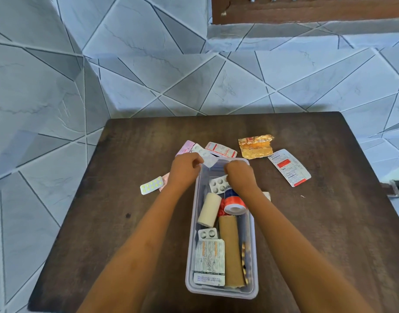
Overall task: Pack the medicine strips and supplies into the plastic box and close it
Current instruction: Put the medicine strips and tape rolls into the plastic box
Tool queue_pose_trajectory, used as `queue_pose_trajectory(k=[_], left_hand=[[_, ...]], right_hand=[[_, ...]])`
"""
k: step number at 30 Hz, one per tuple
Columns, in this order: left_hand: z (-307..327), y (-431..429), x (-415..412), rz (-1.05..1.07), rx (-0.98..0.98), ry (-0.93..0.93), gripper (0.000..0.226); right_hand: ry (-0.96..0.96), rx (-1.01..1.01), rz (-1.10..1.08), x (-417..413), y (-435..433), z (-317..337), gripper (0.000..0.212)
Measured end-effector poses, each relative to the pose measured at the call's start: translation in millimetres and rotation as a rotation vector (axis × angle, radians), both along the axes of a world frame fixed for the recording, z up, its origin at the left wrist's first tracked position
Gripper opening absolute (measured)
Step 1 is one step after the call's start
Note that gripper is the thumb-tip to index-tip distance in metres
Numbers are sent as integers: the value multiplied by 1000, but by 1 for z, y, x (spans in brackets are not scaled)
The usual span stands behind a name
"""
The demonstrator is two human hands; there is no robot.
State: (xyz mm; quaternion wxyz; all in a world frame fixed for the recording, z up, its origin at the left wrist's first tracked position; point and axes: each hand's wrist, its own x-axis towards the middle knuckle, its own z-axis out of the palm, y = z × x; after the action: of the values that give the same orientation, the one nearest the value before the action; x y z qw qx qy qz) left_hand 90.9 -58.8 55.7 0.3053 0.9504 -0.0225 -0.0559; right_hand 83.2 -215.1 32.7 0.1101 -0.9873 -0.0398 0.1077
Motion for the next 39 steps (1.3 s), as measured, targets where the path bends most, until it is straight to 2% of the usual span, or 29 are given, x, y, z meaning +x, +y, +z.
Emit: queue_pose_trajectory(k=[3, 5, 7, 9, 11, 13, 16, 19, 24, 29, 33, 39], left_hand=[[-2, 24, 2, 151, -58, -44, 21], [-8, 41, 5, 242, -15, -35, 23], [-16, 55, 6, 282, 111, 64, 28], [-25, 65, 6, 249, 259, 219, 38], [-36, 70, 9, 179, 321, 312, 53], [-43, 70, 7, 151, 302, 338, 62], [-53, 51, 13, 98, 347, 320, 54], [-51, 51, 10, 160, 389, 301, 45], [-52, 52, 19, 158, 366, 389, 42], [-45, 53, 24, 167, 341, 447, 26], [-30, 53, 26, 211, 252, 398, 18], [26, 39, 23, 214, 124, 159, 11]], right_hand=[[-128, 83, -30, -3, -2, 5, 25], [-275, 258, -125, -6, -7, 12, 26], [-380, 410, -258, -7, -14, 16, 27], [-420, 444, -391, -4, -25, 13, 30], [-380, 396, -510, 2, -39, 6, 32], [-303, 335, -585, -1, -51, -6, 35], [-160, 207, -733, -1, -80, -29, 46], [-85, 178, -798, -3, -96, -38, 56], [50, 164, -865, 7, -117, -43, 69], [-47, 87, -885, 7, -121, -35, 62], [-167, 335, -913, 9, -116, -16, 32], [-294, 551, -749, 9, -86, 26, 30]])
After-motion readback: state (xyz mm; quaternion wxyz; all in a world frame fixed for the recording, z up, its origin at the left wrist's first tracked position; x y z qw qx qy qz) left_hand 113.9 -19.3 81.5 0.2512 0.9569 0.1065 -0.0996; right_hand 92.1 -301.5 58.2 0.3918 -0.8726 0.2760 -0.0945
